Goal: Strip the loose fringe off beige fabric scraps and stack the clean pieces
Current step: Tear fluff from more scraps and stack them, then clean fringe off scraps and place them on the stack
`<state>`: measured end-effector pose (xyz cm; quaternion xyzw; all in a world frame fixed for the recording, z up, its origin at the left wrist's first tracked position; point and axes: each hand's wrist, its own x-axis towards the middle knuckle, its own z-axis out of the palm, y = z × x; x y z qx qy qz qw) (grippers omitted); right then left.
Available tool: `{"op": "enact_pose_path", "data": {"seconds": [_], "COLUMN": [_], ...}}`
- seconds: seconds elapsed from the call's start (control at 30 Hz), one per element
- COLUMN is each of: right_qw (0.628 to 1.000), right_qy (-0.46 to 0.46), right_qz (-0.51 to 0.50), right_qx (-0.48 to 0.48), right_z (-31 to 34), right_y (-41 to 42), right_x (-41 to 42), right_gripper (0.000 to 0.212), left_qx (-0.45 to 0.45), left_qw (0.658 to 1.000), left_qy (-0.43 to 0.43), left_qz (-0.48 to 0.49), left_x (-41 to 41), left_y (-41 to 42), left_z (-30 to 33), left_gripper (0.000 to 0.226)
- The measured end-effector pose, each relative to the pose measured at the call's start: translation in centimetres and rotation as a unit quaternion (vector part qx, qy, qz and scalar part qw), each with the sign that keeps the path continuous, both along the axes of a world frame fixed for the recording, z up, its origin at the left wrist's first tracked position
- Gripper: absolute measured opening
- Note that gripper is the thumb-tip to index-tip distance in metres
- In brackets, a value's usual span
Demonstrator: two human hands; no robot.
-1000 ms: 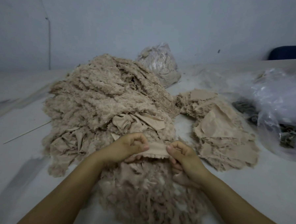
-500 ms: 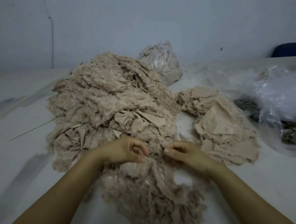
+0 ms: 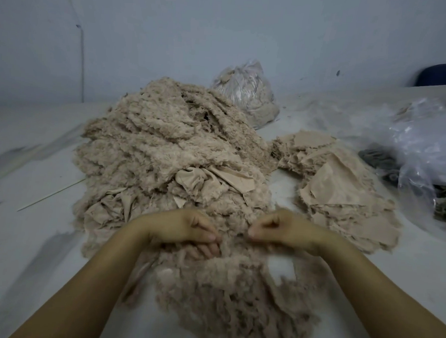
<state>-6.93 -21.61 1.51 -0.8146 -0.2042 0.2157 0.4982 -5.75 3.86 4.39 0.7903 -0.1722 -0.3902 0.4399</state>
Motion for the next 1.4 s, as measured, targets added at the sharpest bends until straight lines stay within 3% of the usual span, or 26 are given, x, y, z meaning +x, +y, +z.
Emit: {"op": "enact_pose_path", "data": {"seconds": [0.03, 0.1, 0.17, 0.23, 0.27, 0.33, 0.4, 0.43, 0.47, 0.53, 0.6, 0.63, 0.7, 0.73, 0.77, 0.8, 0.83, 0.9, 0.97, 1.03, 1.1, 1.17, 1.27, 1.33, 1.4], "right_qw": [0.992, 0.943, 0.917, 0.922, 0.922, 0.900, 0.866, 0.862, 0.866, 0.885, 0.898, 0.897, 0.878, 0.866, 0.861, 0.866, 0.880, 0.927, 0.949, 0.939, 0.909, 0.900, 0.915, 0.909, 0.918], "right_qy": [-0.024, -0.102, -0.140, -0.124, -0.114, -0.105, -0.095, -0.089, -0.083, -0.076, -0.074, -0.065, -0.027, -0.005, 0.017, 0.040, 0.059, 0.065, 0.034, -0.008, -0.032, -0.029, 0.090, 0.191, 0.196], "right_qz": [-0.113, -0.308, -0.371, -0.364, -0.358, -0.367, -0.360, -0.339, -0.313, -0.276, -0.263, -0.261, -0.265, -0.267, -0.264, -0.249, -0.232, -0.202, -0.204, -0.252, -0.294, -0.288, -0.197, -0.140, -0.117], "right_qx": [0.041, 0.076, 0.036, 0.044, 0.087, 0.212, 0.334, 0.366, 0.381, 0.367, 0.343, 0.352, 0.399, 0.422, 0.434, 0.431, 0.411, 0.309, 0.239, 0.236, 0.293, 0.326, 0.342, 0.343, 0.324], "right_z": [-0.4, -0.8, -1.0, -0.9, -0.8, -0.4, 0.1, 0.2, 0.3, 0.4, 0.2, 0.1, 0.2, 0.3, 0.7, 1.0, 1.1, 1.5, 1.5, 1.5, 0.9, 0.5, 0.6, 1.0, 1.3], "right_y": [0.5, 1.6, 2.8, 4.0, 4.3, 4.2, 2.8, 1.9, 1.0, 0.0, -0.1, 0.0, 0.2, 0.1, 0.0, -0.2, -0.4, -0.5, 0.1, 0.4, -0.1, -0.8, -1.0, -0.6, -0.1], "right_x": [1.0, 3.0, 4.8, 5.9, 6.3, 6.5, 6.1, 5.9, 5.4, 4.4, 3.8, 3.5, 3.3, 3.3, 3.2, 3.2, 3.3, 3.4, 3.3, 3.6, 3.6, 3.6, 3.4, 3.2, 3.3], "right_gripper": [0.023, 0.020, 0.025, 0.022, 0.021, 0.028, 0.034, 0.036, 0.038, 0.037, 0.035, 0.035, 0.033, 0.029, 0.022, 0.012, 0.015, 0.047, 0.045, 0.022, 0.024, 0.022, 0.040, 0.057, 0.049], "left_qx": [-0.025, -0.061, -0.088, -0.076, -0.030, 0.149, 0.313, 0.337, 0.315, 0.135, -0.042, -0.061, -0.012, -0.019, -0.059, -0.093, -0.103, -0.088, -0.075, -0.037, 0.034, 0.017, -0.124, -0.114, -0.111], "left_qw": [0.998, 0.985, 0.964, 0.946, 0.942, 0.927, 0.901, 0.896, 0.902, 0.926, 0.894, 0.883, 0.896, 0.915, 0.933, 0.940, 0.939, 0.938, 0.932, 0.929, 0.925, 0.933, 0.963, 0.966, 0.967], "left_qy": [-0.023, -0.103, -0.175, -0.239, -0.272, -0.315, -0.293, -0.284, -0.290, -0.318, -0.386, -0.422, -0.426, -0.386, -0.337, -0.311, -0.314, -0.330, -0.350, -0.362, -0.372, -0.349, -0.230, -0.229, -0.231], "left_qz": [0.048, 0.122, 0.178, 0.204, 0.195, 0.140, 0.062, 0.051, 0.059, 0.150, 0.224, 0.196, 0.125, 0.118, 0.116, 0.109, 0.097, 0.061, 0.061, 0.070, 0.072, 0.090, 0.071, 0.033, 0.014], "left_x": [0.4, 1.0, 1.7, 2.3, 2.8, 3.5, 3.9, 4.0, 4.1, 3.9, 4.3, 4.5, 5.0, 5.0, 5.3, 5.3, 5.4, 5.4, 5.6, 5.8, 6.3, 6.7, 6.3, 5.9, 5.7], "left_y": [-0.5, -1.7, -3.4, -4.9, -5.3, -4.6, -3.0, -2.4, -2.3, -3.3, -4.9, -5.6, -6.7, -7.0, -7.2, -7.3, -7.4, -8.0, -8.7, -8.6, -7.3, -5.8, -5.7, -6.5, -7.2], "left_z": [0.0, 0.1, 0.2, -0.1, -0.3, -0.7, -1.1, -1.1, -1.0, 0.2, 1.4, 1.9, 1.7, 1.7, 1.3, 1.2, 1.0, 1.0, 1.3, 1.6, 1.6, 1.8, 2.2, 2.3, 2.3], "left_gripper": [0.017, 0.014, 0.013, 0.012, 0.011, 0.027, 0.034, 0.031, 0.025, 0.007, 0.013, 0.032, 0.069, 0.063, 0.043, 0.022, 0.018, 0.028, 0.038, 0.045, 0.039, 0.024, 0.019, 0.017, 0.016]}}
